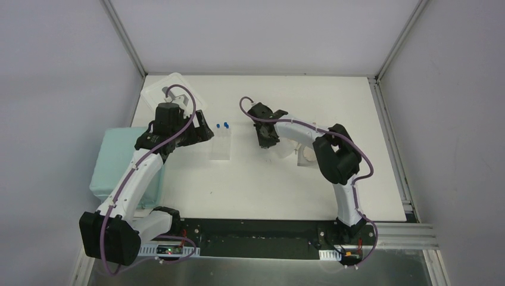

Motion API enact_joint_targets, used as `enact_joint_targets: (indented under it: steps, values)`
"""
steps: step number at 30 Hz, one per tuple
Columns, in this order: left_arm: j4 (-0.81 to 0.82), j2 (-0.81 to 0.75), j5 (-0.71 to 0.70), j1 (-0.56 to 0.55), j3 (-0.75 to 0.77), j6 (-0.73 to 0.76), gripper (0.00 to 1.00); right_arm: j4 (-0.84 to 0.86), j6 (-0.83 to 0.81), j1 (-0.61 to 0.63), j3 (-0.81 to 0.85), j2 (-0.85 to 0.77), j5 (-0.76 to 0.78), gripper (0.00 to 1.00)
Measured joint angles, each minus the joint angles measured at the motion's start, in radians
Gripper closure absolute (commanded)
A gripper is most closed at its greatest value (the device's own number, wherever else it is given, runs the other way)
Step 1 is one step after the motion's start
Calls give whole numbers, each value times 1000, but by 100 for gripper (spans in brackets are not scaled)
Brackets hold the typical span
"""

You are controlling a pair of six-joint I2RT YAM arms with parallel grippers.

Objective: Organize the chemistry lab equipment

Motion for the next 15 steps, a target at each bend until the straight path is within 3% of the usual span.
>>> enact_joint_targets:
  steps: [7, 15]
  values:
    - [0, -8, 88, 0, 0, -54, 15, 141, -51, 14, -217, -152, -98, 96]
    - [0, 23, 272, 0, 1, -167, 16, 269, -107, 140, -407, -451, -129, 95]
